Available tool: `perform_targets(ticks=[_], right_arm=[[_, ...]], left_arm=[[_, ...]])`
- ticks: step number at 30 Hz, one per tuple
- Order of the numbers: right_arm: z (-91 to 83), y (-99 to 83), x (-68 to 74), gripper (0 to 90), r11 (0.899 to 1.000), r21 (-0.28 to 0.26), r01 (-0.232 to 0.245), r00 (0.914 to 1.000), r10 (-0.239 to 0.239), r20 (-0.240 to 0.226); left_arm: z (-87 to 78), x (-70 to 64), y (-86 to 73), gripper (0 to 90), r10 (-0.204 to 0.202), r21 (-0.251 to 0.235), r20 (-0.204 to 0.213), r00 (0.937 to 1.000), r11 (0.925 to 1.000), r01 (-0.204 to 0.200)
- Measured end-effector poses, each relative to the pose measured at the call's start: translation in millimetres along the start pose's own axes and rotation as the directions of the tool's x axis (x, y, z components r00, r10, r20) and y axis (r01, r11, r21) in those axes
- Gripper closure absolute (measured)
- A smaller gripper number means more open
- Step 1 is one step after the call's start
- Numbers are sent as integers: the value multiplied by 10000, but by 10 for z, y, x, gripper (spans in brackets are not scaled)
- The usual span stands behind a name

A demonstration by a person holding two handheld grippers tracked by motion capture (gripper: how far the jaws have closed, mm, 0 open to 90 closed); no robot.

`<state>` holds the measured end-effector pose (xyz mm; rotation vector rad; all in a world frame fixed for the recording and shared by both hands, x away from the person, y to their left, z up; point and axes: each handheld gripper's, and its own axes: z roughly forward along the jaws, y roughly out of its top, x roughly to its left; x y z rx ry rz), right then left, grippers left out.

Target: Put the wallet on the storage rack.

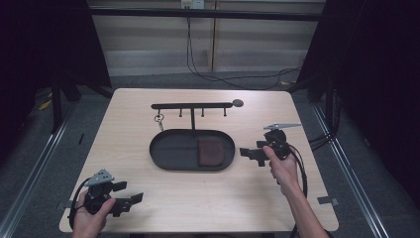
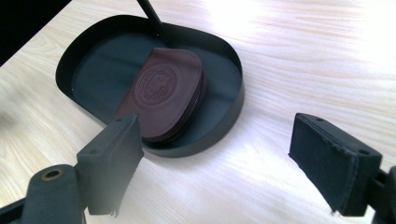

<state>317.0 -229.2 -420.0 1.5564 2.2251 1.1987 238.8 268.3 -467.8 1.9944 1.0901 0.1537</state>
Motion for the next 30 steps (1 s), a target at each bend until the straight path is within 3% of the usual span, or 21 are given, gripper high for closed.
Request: perform_targets(ticks=[6,14,18,21,30], right_arm=[[-129,-122,-19,168,9997,-131,225,9994,-222,264],[-321,-379,-79,175,9995,-253,181,9980,-165,613],[-385,-452,-68,175,9993,-368,29,9986,-9,530],[-440,-538,-55,175,9993,-324,175,9979,-154,634],[-540,-801,-52,180,9982,-593,2,9961,50,876]], left_arm=[[-7,13,-1,181,-35,8,-19,10000,10000,35],[-9,25,-6,181,-141,-28,8,9999,9999,141],[-3,6,-1,181,18,10,22,10000,10000,-18],[-6,-2,-2,181,62,-36,19,10000,10000,-62],[-24,-16,-5,181,196,-87,-32,9998,9998,-196]])
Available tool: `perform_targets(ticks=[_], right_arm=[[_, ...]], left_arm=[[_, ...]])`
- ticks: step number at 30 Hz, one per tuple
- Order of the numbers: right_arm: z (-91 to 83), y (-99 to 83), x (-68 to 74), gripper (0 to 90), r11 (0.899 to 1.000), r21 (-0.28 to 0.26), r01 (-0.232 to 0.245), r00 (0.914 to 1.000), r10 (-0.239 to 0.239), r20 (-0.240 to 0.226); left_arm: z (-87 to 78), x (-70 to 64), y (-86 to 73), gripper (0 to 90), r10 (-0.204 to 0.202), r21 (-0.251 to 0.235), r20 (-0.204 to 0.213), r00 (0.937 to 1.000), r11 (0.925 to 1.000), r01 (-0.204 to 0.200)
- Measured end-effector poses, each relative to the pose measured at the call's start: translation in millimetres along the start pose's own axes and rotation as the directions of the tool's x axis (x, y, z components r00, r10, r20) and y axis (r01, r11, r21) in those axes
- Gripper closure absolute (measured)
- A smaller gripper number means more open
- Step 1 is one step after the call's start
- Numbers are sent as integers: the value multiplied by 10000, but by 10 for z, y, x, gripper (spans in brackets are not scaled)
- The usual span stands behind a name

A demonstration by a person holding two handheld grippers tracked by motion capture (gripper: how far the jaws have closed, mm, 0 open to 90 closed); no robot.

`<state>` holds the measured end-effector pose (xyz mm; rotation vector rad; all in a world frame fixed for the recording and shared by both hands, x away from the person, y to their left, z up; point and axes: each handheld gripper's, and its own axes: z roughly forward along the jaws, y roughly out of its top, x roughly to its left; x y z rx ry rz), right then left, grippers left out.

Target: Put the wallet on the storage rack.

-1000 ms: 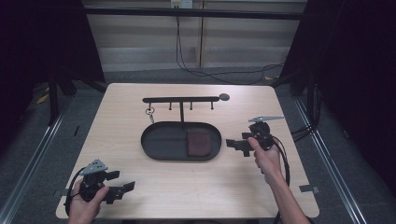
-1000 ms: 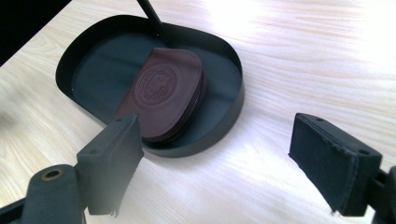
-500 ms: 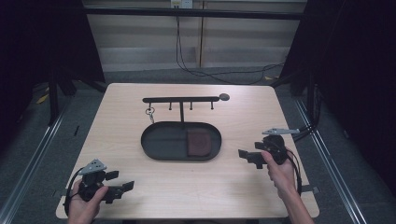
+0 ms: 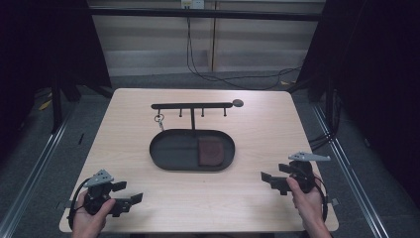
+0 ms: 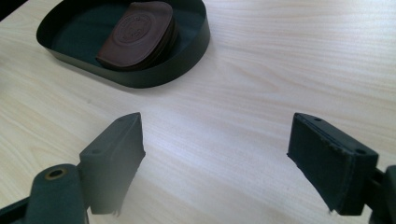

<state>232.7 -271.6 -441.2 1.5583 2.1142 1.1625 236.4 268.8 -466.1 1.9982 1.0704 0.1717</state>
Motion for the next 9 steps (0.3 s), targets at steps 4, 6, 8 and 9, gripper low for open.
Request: perform_targets(ticks=[4,6,8,9], right_arm=[[13,-130,-43,180,10000,6,-90,9996,89,266],[45,-191,-74,180,9999,65,-143,9989,140,445],[83,-233,-101,179,9997,223,-117,9987,106,491],[97,-246,-108,179,9994,354,-35,9976,11,687]], left_arm=[[1,-5,1,181,4,-17,46,10000,10000,-4],[-9,-8,1,181,17,-27,80,10000,10000,-17],[-14,-8,5,181,-6,-90,85,10000,10000,7],[-14,-4,5,181,-49,-120,131,9999,9999,50]])
